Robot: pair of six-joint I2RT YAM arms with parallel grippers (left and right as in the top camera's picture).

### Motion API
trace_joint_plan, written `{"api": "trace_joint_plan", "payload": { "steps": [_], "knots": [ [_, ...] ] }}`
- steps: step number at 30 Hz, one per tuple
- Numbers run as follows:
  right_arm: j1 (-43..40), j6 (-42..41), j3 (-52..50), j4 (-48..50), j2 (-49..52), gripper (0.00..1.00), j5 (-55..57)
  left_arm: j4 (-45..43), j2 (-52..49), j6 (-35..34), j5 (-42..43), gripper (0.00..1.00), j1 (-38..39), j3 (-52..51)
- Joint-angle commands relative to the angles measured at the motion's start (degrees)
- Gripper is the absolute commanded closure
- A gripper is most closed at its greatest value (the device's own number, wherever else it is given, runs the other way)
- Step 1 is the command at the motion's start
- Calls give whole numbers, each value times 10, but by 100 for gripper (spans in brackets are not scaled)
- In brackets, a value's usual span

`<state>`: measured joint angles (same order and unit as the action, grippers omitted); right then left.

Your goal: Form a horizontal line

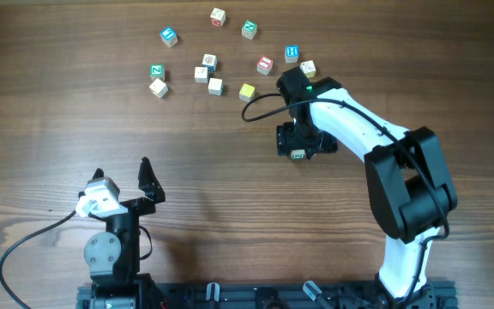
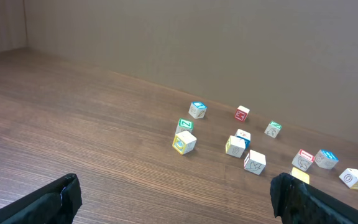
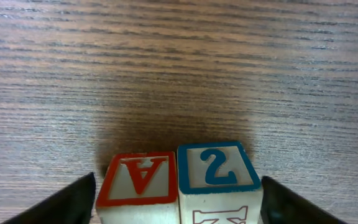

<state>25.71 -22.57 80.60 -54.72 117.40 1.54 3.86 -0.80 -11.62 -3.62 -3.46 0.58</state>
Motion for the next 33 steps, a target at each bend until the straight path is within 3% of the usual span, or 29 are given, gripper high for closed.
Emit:
{"api": "trace_joint_plan", "payload": {
  "steps": [1,17,21,24,33],
  "knots": [
    [1,-1,-3,0,-12,29,-3,-1,4,9,-8,0,2,-2],
    [1,-60,-3,3,-12,31,1,-1,4,9,-8,0,2,-3],
    [1,-57,-3,0,-12,5,29,-1,4,9,-8,0,2,-3],
    [1,-49,-3,13,-12,0,59,-1,4,9,-8,0,2,-3],
    [-8,12,-3,162,-12,0,89,-1,4,9,-8,0,2,-3]
  ]
}}
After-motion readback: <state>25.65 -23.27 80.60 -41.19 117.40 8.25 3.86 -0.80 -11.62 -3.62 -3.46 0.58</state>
